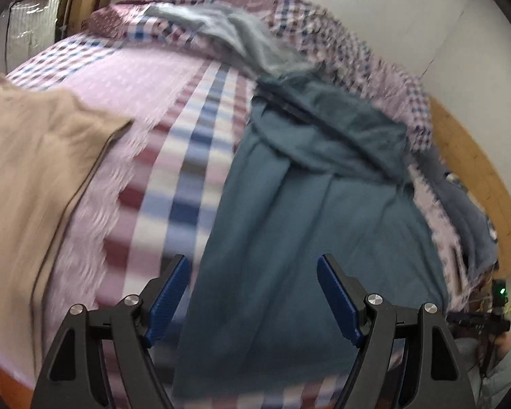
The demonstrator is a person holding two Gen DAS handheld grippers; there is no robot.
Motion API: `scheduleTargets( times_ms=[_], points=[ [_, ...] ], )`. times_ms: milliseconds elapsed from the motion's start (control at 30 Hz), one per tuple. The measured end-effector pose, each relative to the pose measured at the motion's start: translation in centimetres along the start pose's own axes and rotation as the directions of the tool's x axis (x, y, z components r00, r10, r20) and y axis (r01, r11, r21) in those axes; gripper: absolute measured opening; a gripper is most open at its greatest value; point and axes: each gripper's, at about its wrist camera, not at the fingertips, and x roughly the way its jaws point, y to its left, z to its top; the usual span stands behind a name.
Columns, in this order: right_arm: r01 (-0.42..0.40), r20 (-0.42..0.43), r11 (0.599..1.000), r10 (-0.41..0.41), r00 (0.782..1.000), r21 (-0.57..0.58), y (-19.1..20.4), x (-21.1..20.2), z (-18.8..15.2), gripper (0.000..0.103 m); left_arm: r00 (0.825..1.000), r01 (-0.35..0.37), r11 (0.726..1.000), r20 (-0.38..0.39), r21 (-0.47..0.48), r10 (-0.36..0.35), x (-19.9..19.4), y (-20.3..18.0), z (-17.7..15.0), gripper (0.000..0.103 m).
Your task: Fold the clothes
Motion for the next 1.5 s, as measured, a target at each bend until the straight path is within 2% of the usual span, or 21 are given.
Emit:
scheduleTargets(
  times_ms=[100,267,333,433,600,733,833,900,967,1067,1267,1500],
  points=[
    [-0.014,-0.001,1.0,0.014,1.0,0.005,-0.3,0.2,-0.3,0.052,0.997,-0.051,0.999,-0.06,0.005,0.051,-0.1,0.1,-1.1,0.08],
    [-0.041,-0.002,0.999,0.041,0.999,0.027,-1.1,0.5,-0.3,0.052,0.981,-0.123,0.992,-0.153,0.001,0.122,0.2,0.8,-3.0,0.077],
    [-0.053,0.004,0.998,0.053,0.999,0.028,-1.1,0.5,-0.3,0.052,0.971,-0.145,0.989,-0.19,0.018,0.146,1.0,0.8,-3.4,0.076],
    [-0.046,0.0,0.999,0.046,0.999,0.005,-0.2,1.0,0.2,0.052,0.949,-0.183,0.982,-0.252,0.044,0.188,2.5,0.8,-4.2,0.068],
    [0.014,-0.014,0.999,-0.014,1.0,-0.045,1.3,2.0,0.7,0.046,0.943,-0.212,0.976,-0.251,0.046,0.217,2.7,0.6,-4.7,0.067],
    [0.043,-0.011,0.998,-0.044,0.999,-0.047,1.5,2.2,0.9,0.04,0.941,-0.226,0.973,-0.247,0.045,0.23,2.6,0.6,-4.8,0.058],
    [0.057,-0.002,0.997,-0.057,0.998,-0.052,1.4,2.0,0.9,0.025,0.942,-0.229,0.973,-0.244,0.04,0.232,2.3,0.6,-4.9,0.047],
    [0.062,0.004,0.997,-0.062,0.998,-0.046,1.0,1.7,0.6,0.011,0.943,-0.229,0.973,-0.239,0.042,0.232,2.0,0.4,-5.0,0.04],
    [0.066,0.01,0.997,-0.065,0.998,-0.039,0.7,1.5,0.3,0.006,0.943,-0.229,0.972,-0.235,0.051,0.234,1.9,0.1,-5.0,0.029],
    [0.067,0.02,0.997,-0.066,0.998,-0.037,0.3,1.1,0.0,0.004,0.943,-0.23,0.971,-0.233,0.066,0.239,1.8,-0.2,-5.2,0.021],
    [0.073,0.038,0.997,-0.072,0.997,-0.03,-0.1,0.3,-0.4,0.004,0.944,-0.226,0.973,-0.236,0.056,0.233,1.8,0.5,-5.1,0.019],
    [-0.006,0.056,1.0,0.005,0.998,0.027,-2.0,-0.8,0.1,0.004,0.946,-0.222,0.974,-0.23,0.047,0.227,1.6,0.7,-5.1,0.011]
  ],
)
